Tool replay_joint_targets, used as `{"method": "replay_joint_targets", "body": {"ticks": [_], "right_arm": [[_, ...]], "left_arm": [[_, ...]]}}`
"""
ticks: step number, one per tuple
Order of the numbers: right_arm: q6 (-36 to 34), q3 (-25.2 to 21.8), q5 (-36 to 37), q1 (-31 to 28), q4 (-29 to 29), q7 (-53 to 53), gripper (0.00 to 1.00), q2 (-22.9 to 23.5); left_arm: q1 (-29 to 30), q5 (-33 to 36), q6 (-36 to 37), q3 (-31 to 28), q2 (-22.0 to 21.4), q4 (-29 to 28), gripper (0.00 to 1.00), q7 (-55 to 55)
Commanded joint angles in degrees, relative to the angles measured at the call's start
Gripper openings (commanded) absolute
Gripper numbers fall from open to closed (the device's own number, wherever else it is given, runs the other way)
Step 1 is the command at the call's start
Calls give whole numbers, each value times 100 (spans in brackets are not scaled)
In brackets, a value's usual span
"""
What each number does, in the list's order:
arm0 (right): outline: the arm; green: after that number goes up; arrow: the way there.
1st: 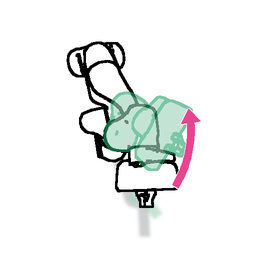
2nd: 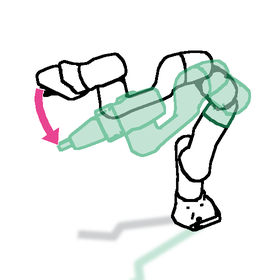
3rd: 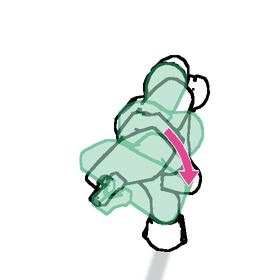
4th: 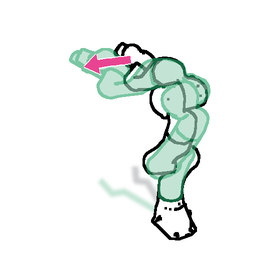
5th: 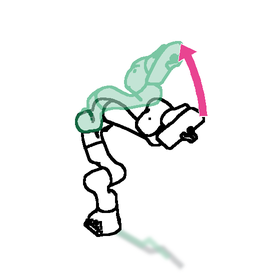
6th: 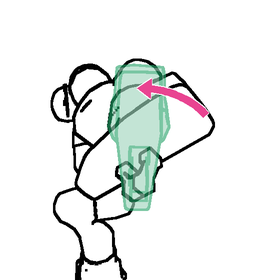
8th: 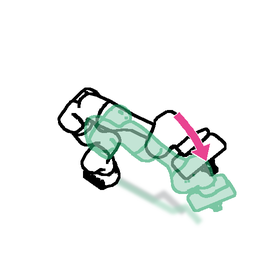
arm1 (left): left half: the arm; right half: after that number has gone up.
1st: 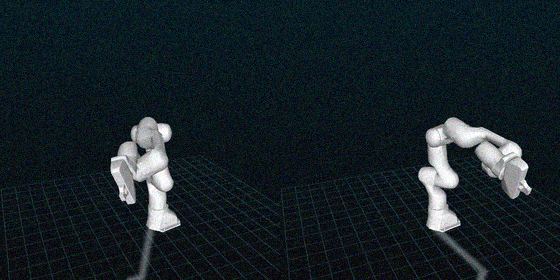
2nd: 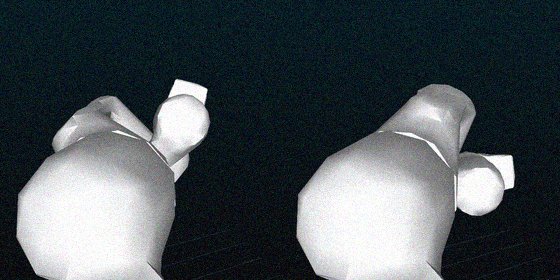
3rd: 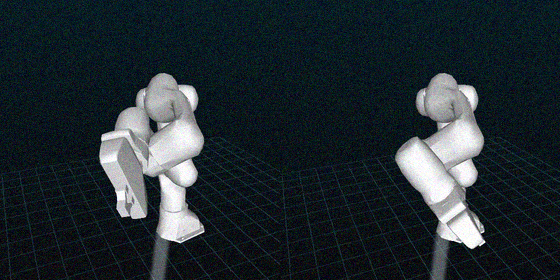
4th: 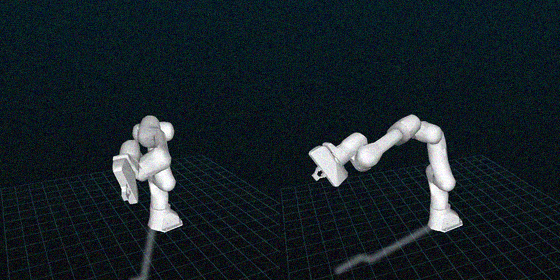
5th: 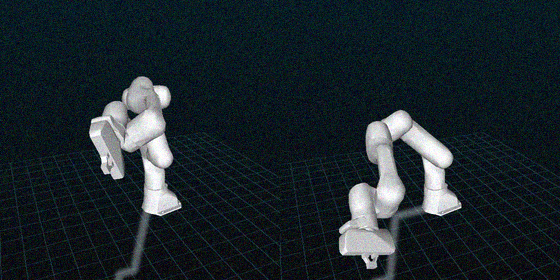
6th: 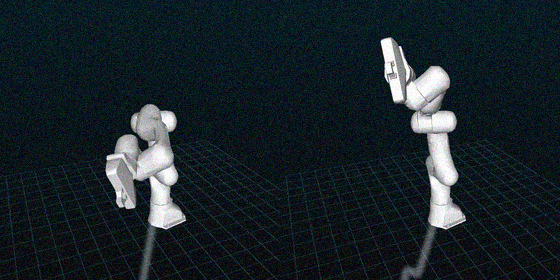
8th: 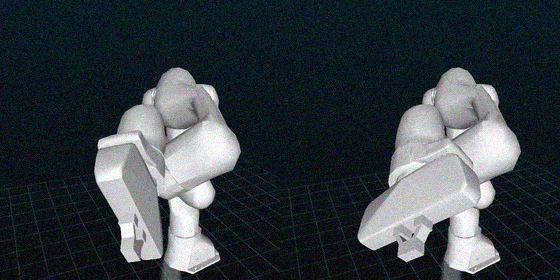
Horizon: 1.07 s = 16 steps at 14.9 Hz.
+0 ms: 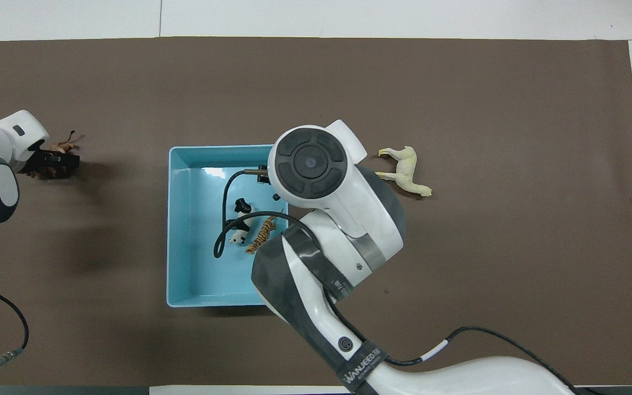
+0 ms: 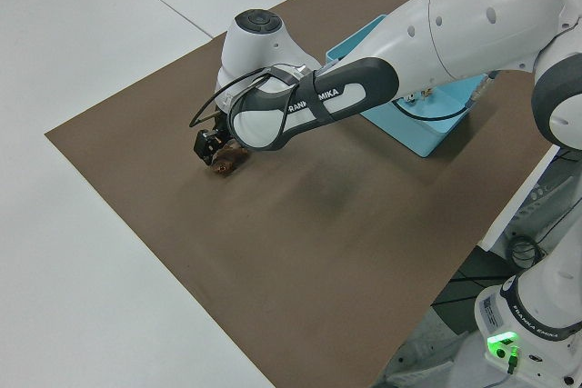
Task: Put all toys into storage box
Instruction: 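Grasp the deer with the left gripper while the right gripper withdraws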
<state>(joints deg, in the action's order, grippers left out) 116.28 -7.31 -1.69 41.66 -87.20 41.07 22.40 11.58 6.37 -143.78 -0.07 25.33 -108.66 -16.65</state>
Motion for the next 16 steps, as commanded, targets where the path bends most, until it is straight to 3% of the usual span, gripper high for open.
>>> {"method": "replay_joint_targets", "body": {"ticks": [1,3,5,6,12,16], "right_arm": [[314,36,90,-692,-561,-1185,100,-174],[753,45,90,-1167,-903,-1635,100,-192],[966,45,90,-1362,-1123,-1874,100,-183],[1080,45,90,-1441,-1211,-1892,100,-157],[1845,36,99,-1757,-1801,-2524,100,-34],[1889,45,99,-1785,-1906,-2674,100,89]], "left_arm": [[-50,84,-89,-46,-19,-121,70,38],[-50,84,16,-46,-19,-103,29,292],[-146,75,358,-46,-2,142,5,600],[-225,75,638,-46,16,326,0,767],[-629,67,1737,-46,95,1108,0,1698],[-1077,-230,3941,24,-325,2085,0,2917]]}}
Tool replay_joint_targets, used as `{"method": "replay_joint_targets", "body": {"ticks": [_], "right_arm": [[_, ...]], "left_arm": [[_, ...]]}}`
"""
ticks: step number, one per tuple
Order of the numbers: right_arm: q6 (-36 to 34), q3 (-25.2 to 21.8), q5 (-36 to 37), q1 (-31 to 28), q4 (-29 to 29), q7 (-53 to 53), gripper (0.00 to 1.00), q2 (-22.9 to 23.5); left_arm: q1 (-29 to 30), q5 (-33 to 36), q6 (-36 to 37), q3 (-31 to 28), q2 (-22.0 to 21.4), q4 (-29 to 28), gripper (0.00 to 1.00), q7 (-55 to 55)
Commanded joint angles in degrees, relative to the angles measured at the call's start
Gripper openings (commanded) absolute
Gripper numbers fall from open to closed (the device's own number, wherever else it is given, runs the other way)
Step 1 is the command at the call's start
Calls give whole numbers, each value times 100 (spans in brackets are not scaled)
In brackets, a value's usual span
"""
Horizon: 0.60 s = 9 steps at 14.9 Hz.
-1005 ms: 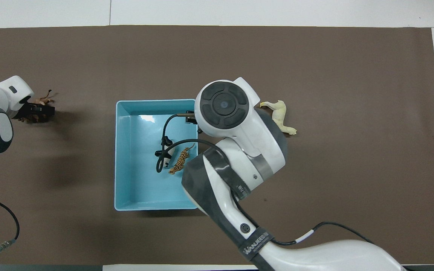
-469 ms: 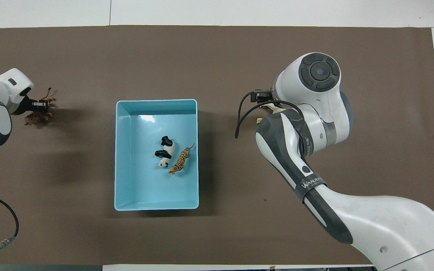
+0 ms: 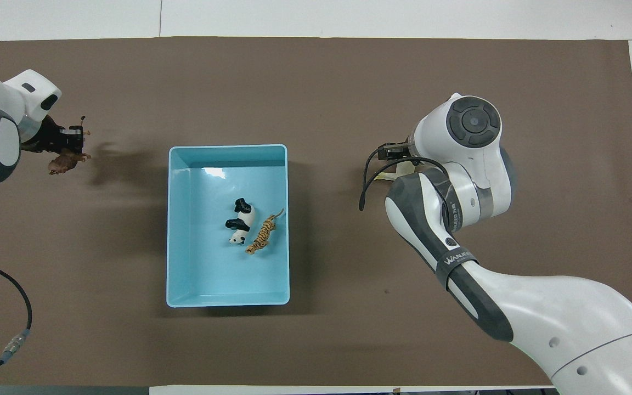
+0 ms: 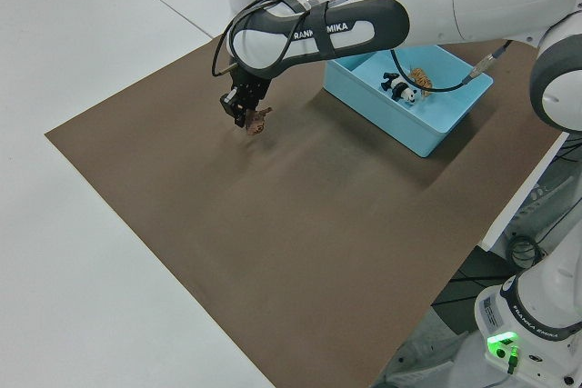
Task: Put all toys into storage box
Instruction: 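Grasp the deer with the left gripper while the right gripper withdraws, then drop the deer into the box with the left gripper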
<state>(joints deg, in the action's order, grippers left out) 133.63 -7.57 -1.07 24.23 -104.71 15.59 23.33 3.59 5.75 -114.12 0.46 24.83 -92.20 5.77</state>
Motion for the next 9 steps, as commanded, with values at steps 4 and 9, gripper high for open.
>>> {"method": "replay_joint_targets", "body": {"ticks": [4,9], "right_arm": [[400,71,37,-58,-445,-819,100,-30],[787,71,37,-68,-604,-909,33,58]], "left_arm": [[-1077,-690,1857,-20,-1041,19,0,2398],[-2650,-848,1009,-20,-1612,-1368,16,4719]]}}
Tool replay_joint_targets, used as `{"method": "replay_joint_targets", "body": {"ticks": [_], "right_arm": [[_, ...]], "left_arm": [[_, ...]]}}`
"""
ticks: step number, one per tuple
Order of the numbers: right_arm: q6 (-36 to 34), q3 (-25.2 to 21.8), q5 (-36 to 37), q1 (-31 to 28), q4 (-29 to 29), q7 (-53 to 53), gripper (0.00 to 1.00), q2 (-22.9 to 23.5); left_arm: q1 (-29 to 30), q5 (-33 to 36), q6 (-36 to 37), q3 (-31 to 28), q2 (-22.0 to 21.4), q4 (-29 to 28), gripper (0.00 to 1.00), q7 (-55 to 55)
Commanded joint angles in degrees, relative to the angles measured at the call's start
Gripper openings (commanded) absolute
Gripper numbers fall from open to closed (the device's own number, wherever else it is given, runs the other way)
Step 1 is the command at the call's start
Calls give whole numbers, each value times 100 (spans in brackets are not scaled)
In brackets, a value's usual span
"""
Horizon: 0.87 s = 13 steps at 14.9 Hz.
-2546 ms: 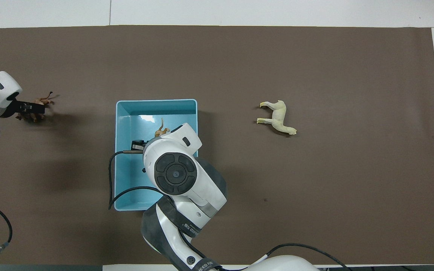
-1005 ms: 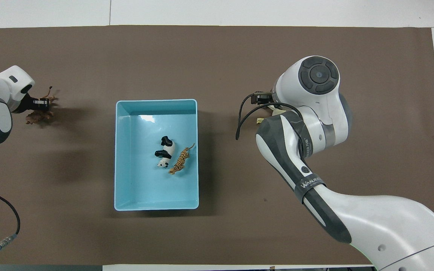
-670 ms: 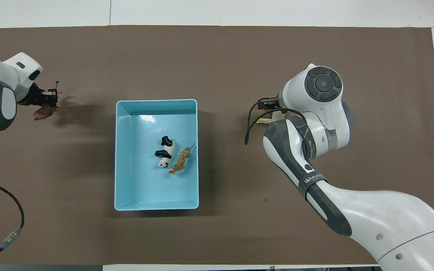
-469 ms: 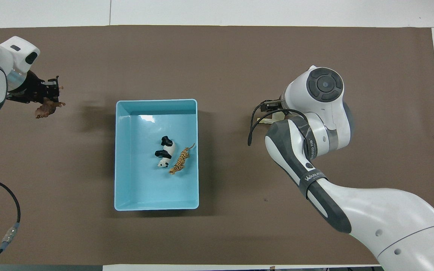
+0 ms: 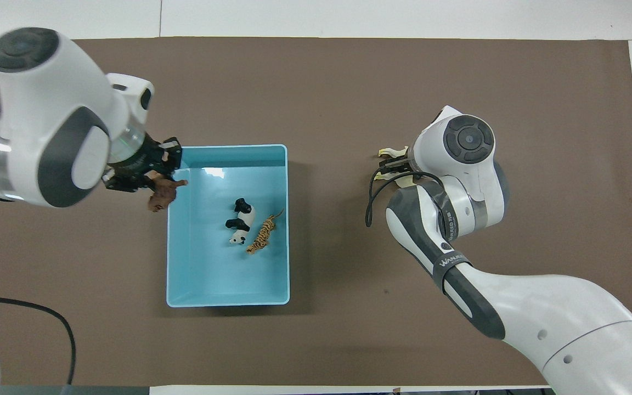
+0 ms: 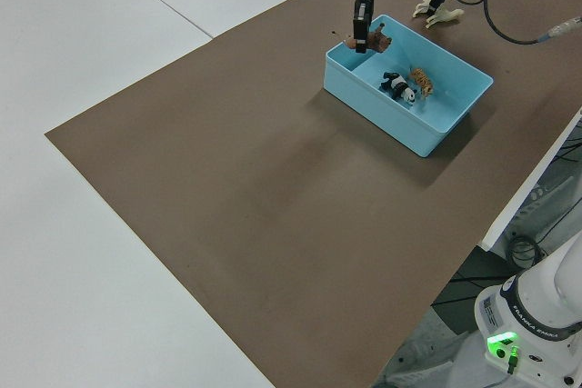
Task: Put all toys into storage box
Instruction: 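Drop the deer into the box with the left gripper, then carry the cream horse into the box with the right gripper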
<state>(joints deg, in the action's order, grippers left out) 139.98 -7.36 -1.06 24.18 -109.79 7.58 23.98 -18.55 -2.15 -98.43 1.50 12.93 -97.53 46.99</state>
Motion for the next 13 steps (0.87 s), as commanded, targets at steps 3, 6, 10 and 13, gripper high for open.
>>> {"method": "replay_joint_targets", "body": {"ticks": [3,6,10,13], "right_arm": [[-188,41,18,-54,71,104,0,-7],[-1179,41,9,16,780,296,0,-42],[-3211,120,-174,515,2652,1576,0,-60],[-2594,120,-1077,1323,2893,2991,0,-7]], "left_arm": [[-413,-57,-537,-141,-484,-847,100,575],[-97,-48,-511,-185,-782,-838,100,338],[754,22,-116,-211,-1195,-645,100,-1591],[1212,320,428,-202,-1310,-408,100,-3453]]}}
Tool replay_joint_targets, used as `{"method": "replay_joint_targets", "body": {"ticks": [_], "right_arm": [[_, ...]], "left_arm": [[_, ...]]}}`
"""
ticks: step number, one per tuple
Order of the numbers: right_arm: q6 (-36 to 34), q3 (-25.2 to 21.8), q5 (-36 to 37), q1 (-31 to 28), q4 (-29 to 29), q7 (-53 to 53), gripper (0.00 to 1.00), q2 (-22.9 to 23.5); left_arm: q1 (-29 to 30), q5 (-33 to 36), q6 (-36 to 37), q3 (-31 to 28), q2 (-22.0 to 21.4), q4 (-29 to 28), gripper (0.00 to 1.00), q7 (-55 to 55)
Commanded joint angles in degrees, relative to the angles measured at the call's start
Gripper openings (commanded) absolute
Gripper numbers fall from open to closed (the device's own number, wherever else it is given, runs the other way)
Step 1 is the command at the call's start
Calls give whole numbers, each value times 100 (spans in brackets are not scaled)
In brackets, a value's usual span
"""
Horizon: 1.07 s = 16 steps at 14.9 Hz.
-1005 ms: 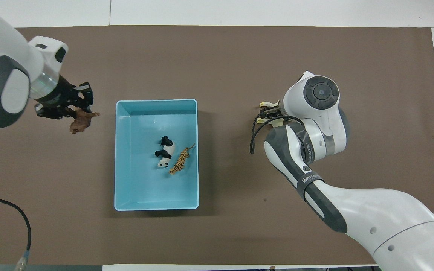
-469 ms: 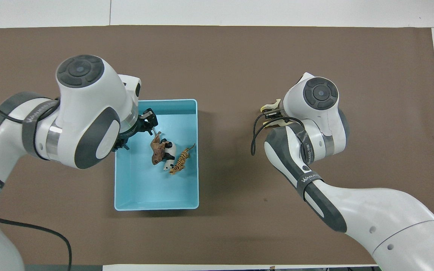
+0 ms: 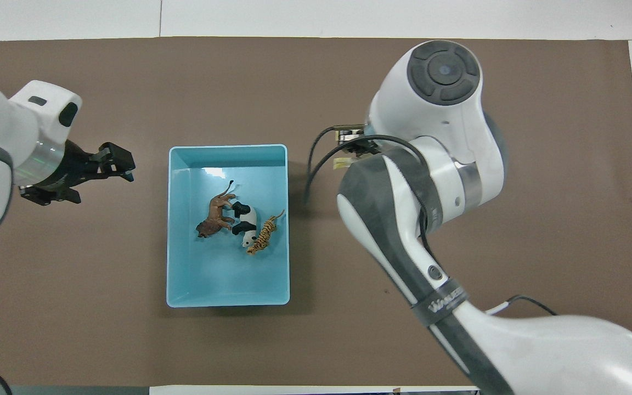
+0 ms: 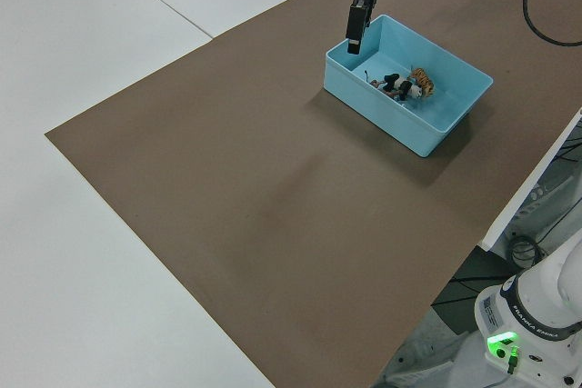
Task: Put all toys into storage box
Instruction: 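Carry the cream horse into the box with the right gripper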
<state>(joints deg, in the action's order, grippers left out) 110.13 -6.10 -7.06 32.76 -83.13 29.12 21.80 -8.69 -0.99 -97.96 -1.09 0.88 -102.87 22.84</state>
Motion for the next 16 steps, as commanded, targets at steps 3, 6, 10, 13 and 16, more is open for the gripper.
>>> {"method": "replay_joint_targets", "body": {"ticks": [3,6,10,13,16], "right_arm": [[2123,22,-1550,958,-412,1025,0,237],[3038,13,-1711,1433,-983,1078,0,342],[3051,13,-1720,1584,-1153,1866,100,281],[2622,-57,-1615,1496,-723,2668,100,255],[1840,-347,-993,1190,-704,2555,100,-236]], "left_arm": [[350,310,673,47,-158,215,100,-2265],[333,319,788,21,-596,-302,100,-2249],[271,319,550,82,-546,-173,100,-2345],[306,327,365,161,-230,74,100,-2548],[332,310,541,161,-211,57,100,-2565]]}}
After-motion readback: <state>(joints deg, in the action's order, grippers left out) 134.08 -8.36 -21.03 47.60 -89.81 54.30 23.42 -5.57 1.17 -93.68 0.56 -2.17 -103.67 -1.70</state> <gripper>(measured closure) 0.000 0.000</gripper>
